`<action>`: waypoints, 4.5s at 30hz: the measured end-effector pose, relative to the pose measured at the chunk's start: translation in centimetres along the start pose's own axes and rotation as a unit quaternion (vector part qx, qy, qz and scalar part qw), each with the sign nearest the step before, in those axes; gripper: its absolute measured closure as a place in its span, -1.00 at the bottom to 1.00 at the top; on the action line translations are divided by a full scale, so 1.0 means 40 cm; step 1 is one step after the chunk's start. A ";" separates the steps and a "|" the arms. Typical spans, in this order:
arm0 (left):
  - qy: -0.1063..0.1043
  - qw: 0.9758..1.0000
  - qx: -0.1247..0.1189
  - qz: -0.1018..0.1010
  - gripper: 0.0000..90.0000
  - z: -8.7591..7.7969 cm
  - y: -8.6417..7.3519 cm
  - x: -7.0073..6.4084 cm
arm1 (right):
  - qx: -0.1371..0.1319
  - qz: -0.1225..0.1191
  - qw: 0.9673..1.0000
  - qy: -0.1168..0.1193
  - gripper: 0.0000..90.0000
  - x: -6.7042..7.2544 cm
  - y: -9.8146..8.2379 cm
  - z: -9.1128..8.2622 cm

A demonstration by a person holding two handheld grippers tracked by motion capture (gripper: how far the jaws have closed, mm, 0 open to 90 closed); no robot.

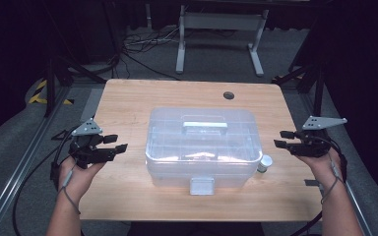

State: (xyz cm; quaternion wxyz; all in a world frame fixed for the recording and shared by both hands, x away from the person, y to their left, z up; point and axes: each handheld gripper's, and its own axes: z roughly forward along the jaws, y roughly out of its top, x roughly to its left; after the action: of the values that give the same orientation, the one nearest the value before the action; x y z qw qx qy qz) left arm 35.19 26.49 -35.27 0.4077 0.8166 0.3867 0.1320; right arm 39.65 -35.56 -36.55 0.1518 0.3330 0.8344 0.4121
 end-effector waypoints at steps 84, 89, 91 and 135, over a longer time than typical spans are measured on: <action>-0.137 0.985 0.016 0.106 -0.07 0.124 0.332 -0.182 | 0.022 0.050 0.998 0.010 -0.06 -0.026 -0.059 0.034; -0.146 0.983 0.019 0.109 -0.12 0.145 0.342 -0.200 | 0.021 0.051 0.998 0.013 -0.06 -0.027 -0.059 0.034; -0.148 0.983 0.023 0.107 -0.11 0.150 0.343 -0.202 | 0.021 0.051 0.998 0.012 -0.06 -0.027 -0.058 0.034; -0.135 0.973 0.036 0.182 0.60 0.230 0.339 -0.236 | 0.032 0.047 0.998 0.014 -0.09 -0.019 -0.056 0.049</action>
State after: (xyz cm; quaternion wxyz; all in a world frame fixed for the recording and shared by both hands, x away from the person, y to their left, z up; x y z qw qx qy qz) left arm 40.91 9.34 -29.73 0.3957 0.8975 0.1779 0.0789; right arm 40.25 -35.91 -39.55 0.1097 0.3704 0.8330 0.3962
